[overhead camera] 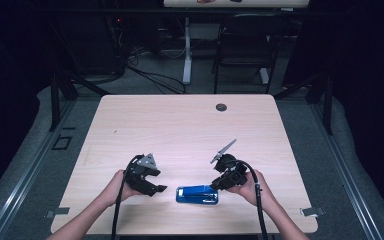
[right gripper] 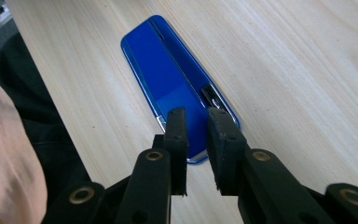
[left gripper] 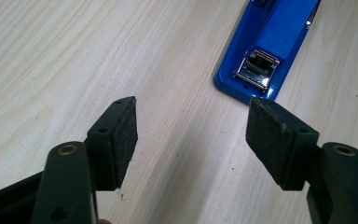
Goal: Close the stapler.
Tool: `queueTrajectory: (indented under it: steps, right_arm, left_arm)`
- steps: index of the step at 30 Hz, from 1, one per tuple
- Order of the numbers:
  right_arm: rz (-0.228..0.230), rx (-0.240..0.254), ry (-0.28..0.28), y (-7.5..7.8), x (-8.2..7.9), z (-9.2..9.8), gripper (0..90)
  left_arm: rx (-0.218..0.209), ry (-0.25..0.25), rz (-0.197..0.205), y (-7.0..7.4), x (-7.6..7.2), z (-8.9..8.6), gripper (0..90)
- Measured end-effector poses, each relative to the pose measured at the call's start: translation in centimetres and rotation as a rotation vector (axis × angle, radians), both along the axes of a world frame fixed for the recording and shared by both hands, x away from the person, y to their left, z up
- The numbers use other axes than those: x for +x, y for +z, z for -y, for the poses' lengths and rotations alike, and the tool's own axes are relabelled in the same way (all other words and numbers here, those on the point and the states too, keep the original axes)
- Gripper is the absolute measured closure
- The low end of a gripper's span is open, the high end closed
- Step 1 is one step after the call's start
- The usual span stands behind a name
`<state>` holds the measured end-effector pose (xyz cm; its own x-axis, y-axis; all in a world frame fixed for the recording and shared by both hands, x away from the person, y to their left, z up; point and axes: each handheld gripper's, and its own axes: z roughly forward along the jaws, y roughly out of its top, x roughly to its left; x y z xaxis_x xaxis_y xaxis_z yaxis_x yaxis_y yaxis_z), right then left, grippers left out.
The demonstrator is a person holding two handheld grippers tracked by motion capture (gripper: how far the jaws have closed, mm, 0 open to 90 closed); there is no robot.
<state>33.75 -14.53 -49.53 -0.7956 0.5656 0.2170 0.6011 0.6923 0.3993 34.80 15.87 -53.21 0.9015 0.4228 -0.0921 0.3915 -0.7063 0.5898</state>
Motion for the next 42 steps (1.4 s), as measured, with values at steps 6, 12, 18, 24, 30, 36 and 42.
queueTrajectory:
  steps: [6,12,18,24,30,36,42]
  right_arm:
    - [0.01,-0.031,-0.002,-0.2,0.02,0.13,79.2]
    - [0.01,-0.09,0.011,-0.73,-0.04,-0.24,79.0]
    - [0.014,-0.104,0.01,-0.67,-0.11,-0.34,79.4]
    - [0.017,-0.105,0.008,-0.71,-0.29,-0.54,82.4]
    - [0.014,-0.127,0.015,-0.9,-0.33,-0.68,83.2]
    - [0.022,-0.105,0.01,-0.92,-0.15,-0.51,75.5]
    - [0.08,-0.038,-0.03,-0.05,0.19,0.3,54.2]
  left_arm:
    - [-0.009,0.015,-0.007,0.05,0.24,-0.37,27.0]
    - [-0.011,0.033,-0.008,0.07,0.49,-0.68,21.8]
    - [-0.011,0.042,-0.007,0.08,0.59,-0.77,19.6]
    - [-0.007,0.038,-0.006,0.08,0.5,-0.63,17.6]
    - [-0.003,0.031,-0.004,0.04,0.46,-0.53,17.7]
    - [-0.012,0.039,0.003,0.06,0.55,-0.72,17.3]
    - [-0.025,0.052,0.015,0.13,0.62,-0.96,16.4]
